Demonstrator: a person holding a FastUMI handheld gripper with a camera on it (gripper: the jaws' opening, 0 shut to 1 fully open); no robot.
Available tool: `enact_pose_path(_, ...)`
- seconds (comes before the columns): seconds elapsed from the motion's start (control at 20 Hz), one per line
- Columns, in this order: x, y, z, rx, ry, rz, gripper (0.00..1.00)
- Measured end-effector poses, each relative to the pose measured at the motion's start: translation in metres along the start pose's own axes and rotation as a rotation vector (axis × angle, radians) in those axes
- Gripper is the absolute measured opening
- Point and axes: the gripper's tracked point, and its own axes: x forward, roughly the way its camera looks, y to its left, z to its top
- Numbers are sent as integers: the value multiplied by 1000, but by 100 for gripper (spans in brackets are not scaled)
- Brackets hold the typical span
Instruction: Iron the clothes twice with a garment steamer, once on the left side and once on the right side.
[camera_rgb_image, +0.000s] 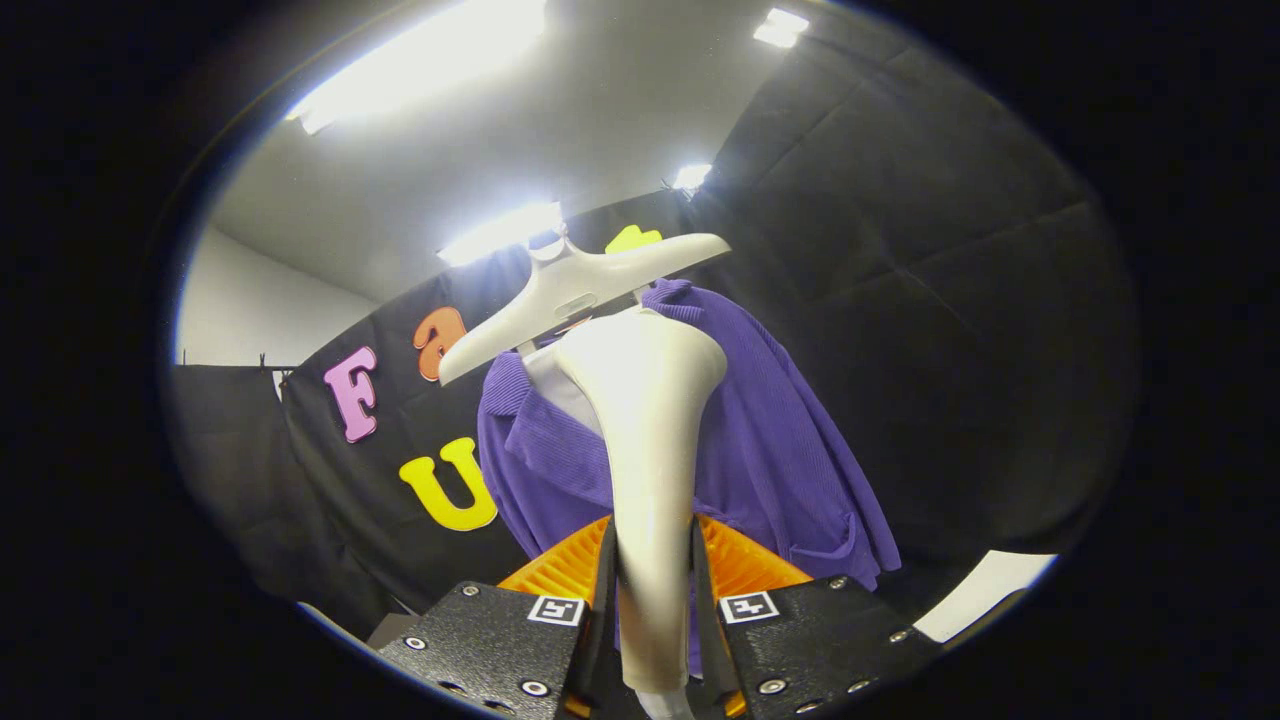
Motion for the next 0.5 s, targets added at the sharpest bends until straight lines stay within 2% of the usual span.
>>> enact_pose_path(0.15, 28, -11, 7, 26, -11, -24, 35)
enact_pose_path(0.5, 61, -23, -40, -3, 85, -67, 35)
